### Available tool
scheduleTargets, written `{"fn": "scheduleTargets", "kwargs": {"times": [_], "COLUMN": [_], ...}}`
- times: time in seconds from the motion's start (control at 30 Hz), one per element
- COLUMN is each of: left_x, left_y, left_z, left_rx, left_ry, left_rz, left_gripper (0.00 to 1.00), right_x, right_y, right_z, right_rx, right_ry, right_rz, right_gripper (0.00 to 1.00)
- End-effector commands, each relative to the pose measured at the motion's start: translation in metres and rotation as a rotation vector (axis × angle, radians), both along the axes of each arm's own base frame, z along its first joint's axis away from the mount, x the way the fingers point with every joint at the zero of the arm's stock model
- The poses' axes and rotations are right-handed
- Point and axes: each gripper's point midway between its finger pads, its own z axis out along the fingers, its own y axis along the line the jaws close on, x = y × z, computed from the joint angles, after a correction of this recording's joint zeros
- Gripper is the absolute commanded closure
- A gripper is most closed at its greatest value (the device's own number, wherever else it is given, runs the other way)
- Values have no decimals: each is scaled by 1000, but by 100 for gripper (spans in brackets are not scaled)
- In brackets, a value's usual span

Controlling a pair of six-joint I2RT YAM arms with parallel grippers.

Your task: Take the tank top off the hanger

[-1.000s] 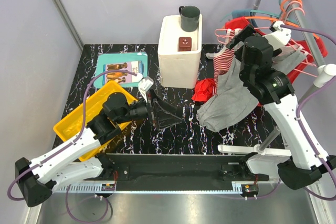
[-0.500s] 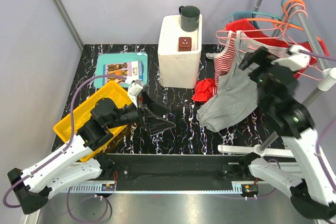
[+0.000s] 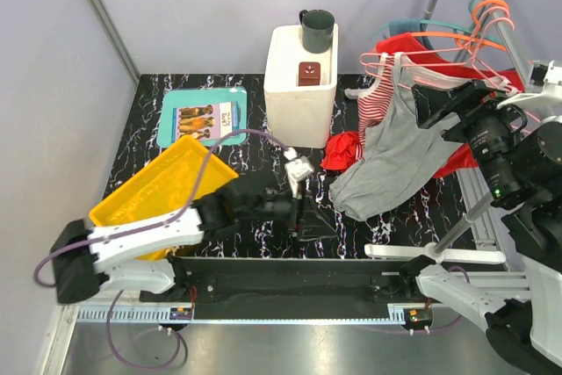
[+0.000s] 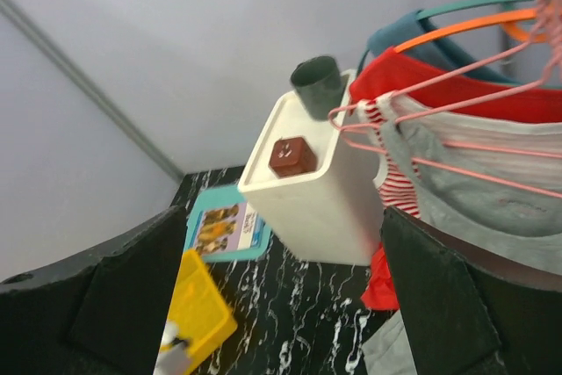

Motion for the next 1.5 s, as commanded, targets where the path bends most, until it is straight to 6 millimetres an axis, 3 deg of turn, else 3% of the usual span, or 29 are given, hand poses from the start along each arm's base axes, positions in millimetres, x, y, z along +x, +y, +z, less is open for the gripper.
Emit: {"fn": "scheduleTargets", "kwargs": {"times": [0.0, 0.03, 0.07, 0.1, 0.17, 0.2, 0.27, 0.3, 0.37, 0.4, 0.47, 0.5, 0.67, 0.7, 0.93, 1.1, 1.23, 1.27, 1.37, 1.43, 1.47], "left_x": [16, 17, 13, 13, 16, 18, 19, 18, 19, 17, 16, 16, 19, 19, 8, 3, 7, 8, 8, 8, 9], "left_y": [-40, -47, -54, -63, -77, -84, -99, -104, -116, -118, -127, -126, -144, -144, -173, -179, -158, -155, -133, -112, -106], "left_z": [-36, -48, -57, -81, -98, -126, -139, -164, -175, -194, -201, -216, -226, -238, -232, -229, -226, -212, -210, -200, -181], "left_rx": [62, 82, 97, 147, 188, 249, 275, 327, 344, 382, 404, 450, 461, 490, 454, 438, 469, 449, 466, 469, 436], "left_ry": [36, 55, 65, 86, 85, 111, 132, 161, 174, 188, 181, 186, 185, 191, 208, 213, 165, 151, 121, 89, 72], "left_rz": [71, 81, 73, 78, 108, 118, 125, 128, 136, 137, 150, 158, 167, 172, 118, 107, 142, 146, 161, 175, 180], "left_gripper": [55, 60, 72, 74, 81, 88, 96, 100, 100, 100, 100, 100, 100, 100, 100, 100, 100, 100, 96, 92, 89], "right_x": [-26, -28, -33, -31, -27, -25, -19, -18, -12, -9, -3, 2, 23, 28, 48, 64, 74, 76, 77, 83, 83], "right_y": [23, 23, 22, 27, 31, 34, 40, 42, 47, 46, 45, 41, 24, 16, -19, -35, -36, -37, -43, -42, -43], "right_z": [6, 5, 14, 14, 20, 16, 21, 19, 19, 17, 13, 9, -9, -12, -39, -52, -59, -60, -62, -62, -61], "right_rx": [-9, -8, 2, -1, -7, -16, -19, -25, -25, -27, -30, -33, -8, -4, -44, -84, -82, -77, -40, -6, 4], "right_ry": [31, 45, 27, 35, 34, 58, 73, 87, 102, 111, 127, 142, 189, 198, 271, 296, 299, 299, 271, 239, 229], "right_rz": [180, 188, 198, 213, 223, 234, 247, 256, 259, 244, 222, 188, 38, -21, -277, -421, -465, -477, -523, -537, -544], "right_gripper": [0, 0, 0, 0, 0, 0, 0, 0, 0, 0, 0, 0, 0, 0, 0, 9, 10, 10, 11, 15, 17]}}
